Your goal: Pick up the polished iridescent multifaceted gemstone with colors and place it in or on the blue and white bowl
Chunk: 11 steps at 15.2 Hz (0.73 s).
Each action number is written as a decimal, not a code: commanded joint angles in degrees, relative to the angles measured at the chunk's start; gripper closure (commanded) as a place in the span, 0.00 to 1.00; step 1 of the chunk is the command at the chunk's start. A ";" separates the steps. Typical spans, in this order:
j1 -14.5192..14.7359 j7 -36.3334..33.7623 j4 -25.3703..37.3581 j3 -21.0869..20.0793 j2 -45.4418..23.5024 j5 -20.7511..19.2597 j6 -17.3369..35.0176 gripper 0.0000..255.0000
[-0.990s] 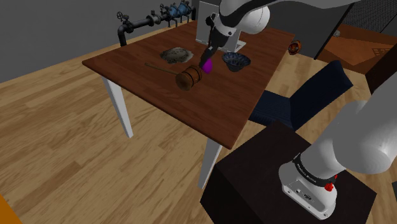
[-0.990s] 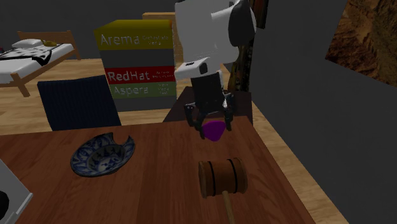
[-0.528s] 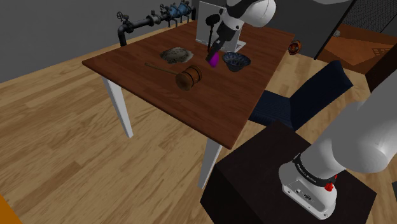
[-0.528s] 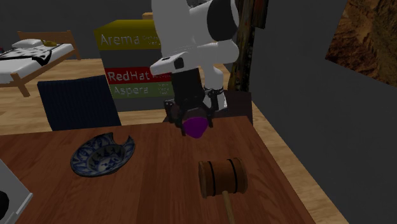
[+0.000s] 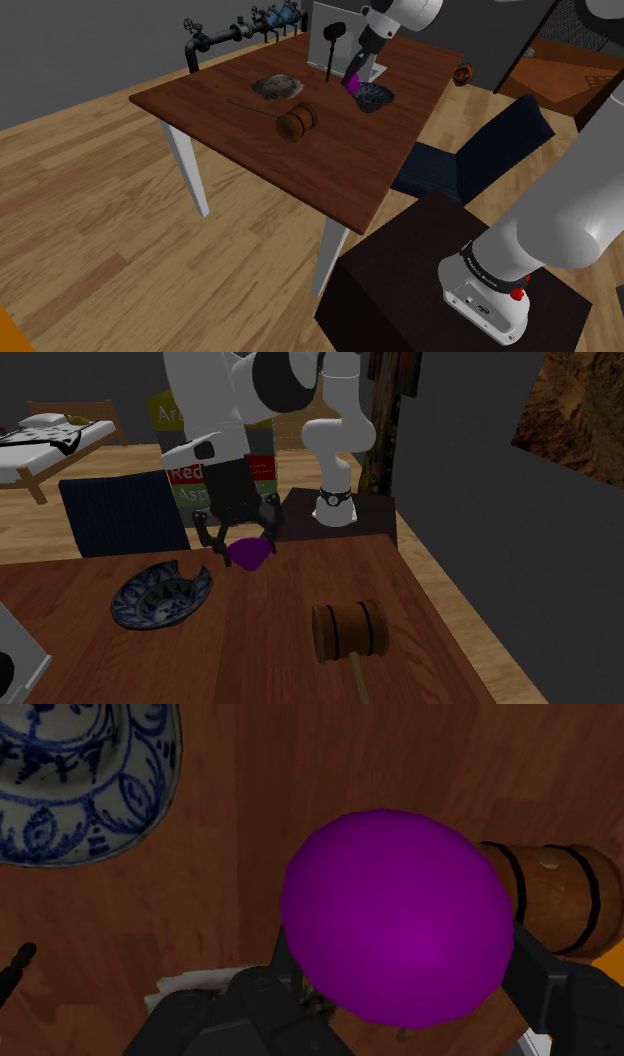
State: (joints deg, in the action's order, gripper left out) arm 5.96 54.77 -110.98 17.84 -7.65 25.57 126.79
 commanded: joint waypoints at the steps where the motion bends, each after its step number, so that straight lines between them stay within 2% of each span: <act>1: -1.83 2.87 3.07 1.00 -2.41 1.17 -1.87 1.00; 11: -12.54 12.60 23.62 3.65 -16.87 6.19 -13.33 1.00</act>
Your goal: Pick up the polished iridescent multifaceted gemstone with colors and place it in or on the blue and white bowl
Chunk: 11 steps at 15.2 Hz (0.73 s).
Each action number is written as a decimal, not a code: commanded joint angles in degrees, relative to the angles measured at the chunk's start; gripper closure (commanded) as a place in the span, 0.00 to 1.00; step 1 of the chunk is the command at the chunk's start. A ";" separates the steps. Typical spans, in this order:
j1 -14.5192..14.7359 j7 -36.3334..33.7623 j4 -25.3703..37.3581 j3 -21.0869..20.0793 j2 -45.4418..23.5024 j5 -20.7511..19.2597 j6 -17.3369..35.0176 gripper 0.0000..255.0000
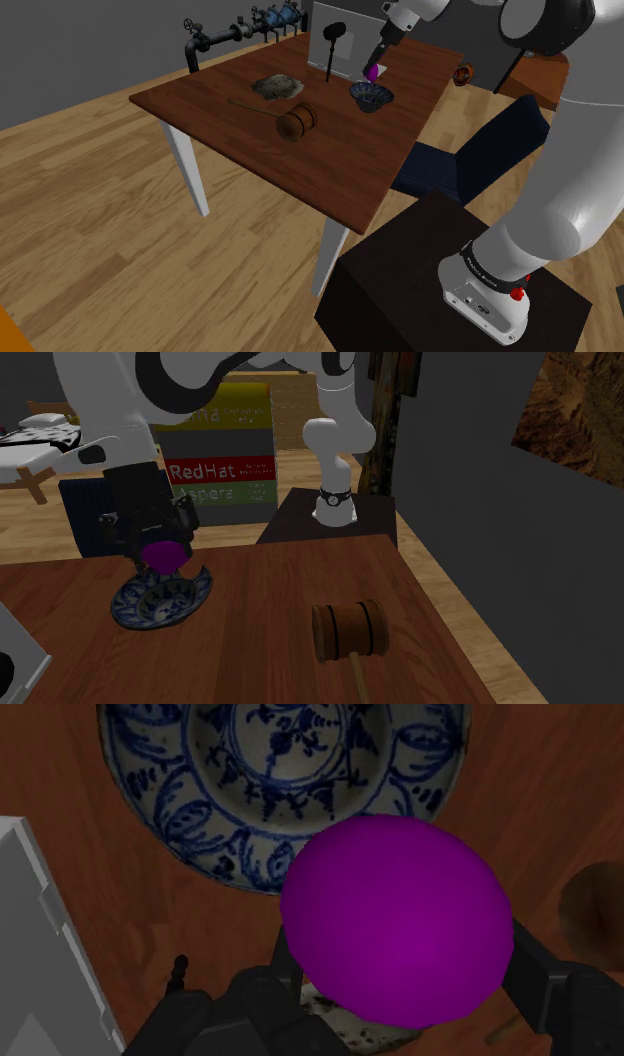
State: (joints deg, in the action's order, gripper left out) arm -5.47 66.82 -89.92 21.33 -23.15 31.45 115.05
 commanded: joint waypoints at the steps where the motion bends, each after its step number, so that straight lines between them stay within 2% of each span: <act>1: -2.39 1.21 5.22 0.23 -3.15 0.79 -2.93 1.00; 2: -3.29 1.61 7.14 0.27 -4.40 1.11 -3.87 1.00; 11: -3.23 4.23 3.15 -0.49 -6.22 2.78 1.34 1.00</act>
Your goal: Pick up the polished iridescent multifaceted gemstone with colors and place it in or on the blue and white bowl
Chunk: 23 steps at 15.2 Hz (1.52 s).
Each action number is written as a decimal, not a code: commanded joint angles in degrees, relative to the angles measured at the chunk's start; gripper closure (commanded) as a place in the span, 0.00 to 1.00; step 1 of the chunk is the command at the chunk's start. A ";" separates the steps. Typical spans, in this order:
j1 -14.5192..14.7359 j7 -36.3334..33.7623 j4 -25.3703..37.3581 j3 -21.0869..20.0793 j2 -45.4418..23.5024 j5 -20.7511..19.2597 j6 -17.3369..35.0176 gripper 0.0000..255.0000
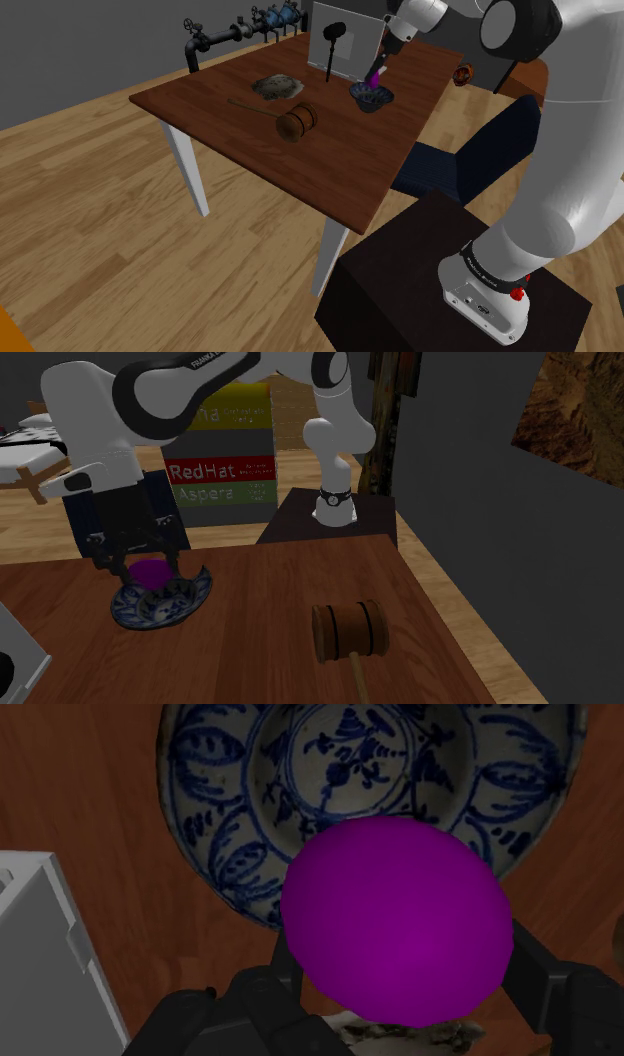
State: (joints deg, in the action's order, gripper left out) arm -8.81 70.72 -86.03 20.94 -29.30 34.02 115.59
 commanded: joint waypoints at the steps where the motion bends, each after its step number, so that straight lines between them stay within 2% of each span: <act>1: 0.09 0.63 -1.11 -0.19 -0.32 0.43 1.35 1.00; 4: 0.01 1.73 -2.29 -0.57 -1.34 1.25 3.30 1.00; 12: 0.01 1.73 -2.29 -0.57 -1.34 1.25 3.30 1.00; 13: 0.01 1.73 -2.29 -0.57 -1.34 1.25 3.30 0.00; 18: 0.01 1.73 -2.29 -0.57 -1.34 1.25 3.30 0.00; 23: -0.76 0.65 -0.47 0.71 1.85 -0.64 -1.70 0.00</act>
State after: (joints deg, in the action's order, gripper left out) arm -9.49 71.66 -87.09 21.55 -27.63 33.60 114.66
